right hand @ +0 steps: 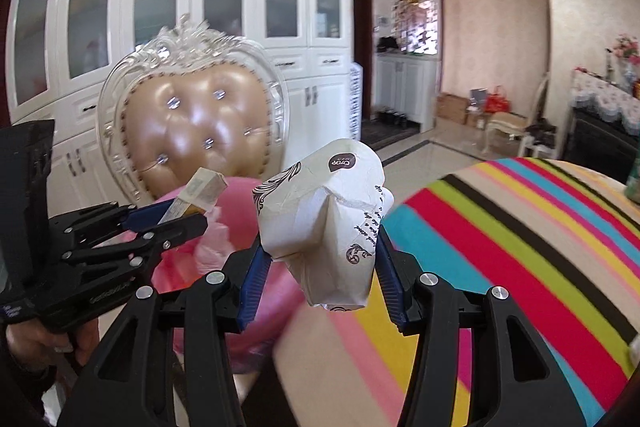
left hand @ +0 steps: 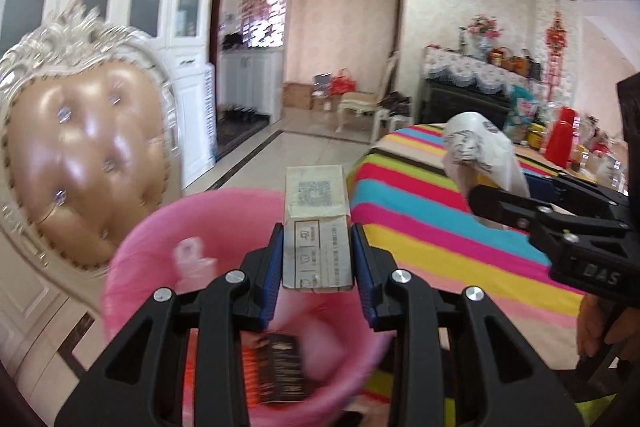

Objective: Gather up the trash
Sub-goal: 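Open both tools over the bin to drop the box and cup, then move both open tools back over the table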

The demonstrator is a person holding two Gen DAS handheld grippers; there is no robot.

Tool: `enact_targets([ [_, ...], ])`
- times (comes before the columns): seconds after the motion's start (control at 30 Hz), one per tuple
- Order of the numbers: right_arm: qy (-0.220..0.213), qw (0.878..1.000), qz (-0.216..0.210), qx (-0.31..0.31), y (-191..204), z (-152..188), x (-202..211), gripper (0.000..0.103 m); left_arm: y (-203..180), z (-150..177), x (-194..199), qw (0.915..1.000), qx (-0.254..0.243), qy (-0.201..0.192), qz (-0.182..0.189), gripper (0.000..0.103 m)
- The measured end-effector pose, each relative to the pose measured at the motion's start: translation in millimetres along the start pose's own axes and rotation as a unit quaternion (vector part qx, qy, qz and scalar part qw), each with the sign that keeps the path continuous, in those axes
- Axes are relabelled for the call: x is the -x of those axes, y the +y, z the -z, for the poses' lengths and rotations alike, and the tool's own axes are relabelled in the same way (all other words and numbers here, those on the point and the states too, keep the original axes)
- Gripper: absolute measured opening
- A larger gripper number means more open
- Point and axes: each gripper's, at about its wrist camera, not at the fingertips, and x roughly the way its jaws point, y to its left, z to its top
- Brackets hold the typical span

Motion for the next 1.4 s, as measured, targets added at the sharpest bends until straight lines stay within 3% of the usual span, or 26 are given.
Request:
enact_targets([
  [0.23, 0.017, 0.999, -0.034, 0.000, 18.6, -4.6, -33.2, 0.049, 60.5, 12.3, -35.8, 0.9981, 0.028, 0.044, -0.033, 0.033],
  [0.3, 0.019, 0.999, -0.041, -0.004, 20.9, -6.1, -40.3, 0.049, 70.6, 12.5, -35.0, 0.9974, 0.039, 0.039, -0.046, 0.045],
  [0.37, 0.023, 0.998, -0.050, -0.004, 25.4, -6.6, -46.4, 0.049, 82.9, 12.5, -24.8, 0.9960, 0.062, 0.018, -0.062, 0.069],
  [0.5, 0.031, 0.997, -0.065, 0.008, 38.8, -7.5, -57.6, 0.052, 97.6, 9.9, -7.0, 0.9934, 0.081, -0.002, -0.082, 0.071],
  [0.53, 0.033, 0.997, -0.071, 0.010, 42.3, -7.0, -59.4, 0.056, 99.7, 9.0, -1.8, 0.9927, 0.083, -0.008, -0.087, 0.072],
  [0.57, 0.033, 0.997, -0.074, 0.011, 44.6, -6.3, -60.1, 0.072, 101.4, 8.3, 4.9, 0.9920, 0.085, -0.014, -0.093, 0.074],
  [0.6, 0.030, 0.997, -0.077, 0.010, 46.2, -5.6, -59.9, 0.079, 101.9, 7.1, 9.7, 0.9915, 0.085, -0.018, -0.097, 0.075],
  [0.73, 0.020, 0.997, -0.078, 0.003, 45.6, -2.1, -48.3, 0.081, 98.7, 4.3, 31.9, 0.9898, 0.076, -0.037, -0.115, 0.080],
  [0.83, 0.014, 0.998, -0.066, 0.011, 40.8, -0.1, -32.1, 0.081, 87.5, 3.0, 41.3, 0.9905, 0.066, -0.042, -0.113, 0.081],
  [1.0, -0.009, 1.000, -0.026, 0.014, 15.6, 6.1, 18.2, 0.081, 47.5, -1.2, 49.5, 0.9936, 0.041, -0.056, -0.090, 0.092],
  [1.1, -0.021, 1.000, 0.005, 0.008, -7.0, 13.1, 52.3, 0.081, 10.2, -6.3, 47.5, 0.9962, 0.027, -0.062, -0.055, 0.098],
  [1.4, -0.034, 0.991, 0.129, -0.032, -102.7, 52.8, 156.4, 0.081, -123.5, -18.2, 21.7, 0.9959, -0.036, -0.057, 0.060, 0.098],
])
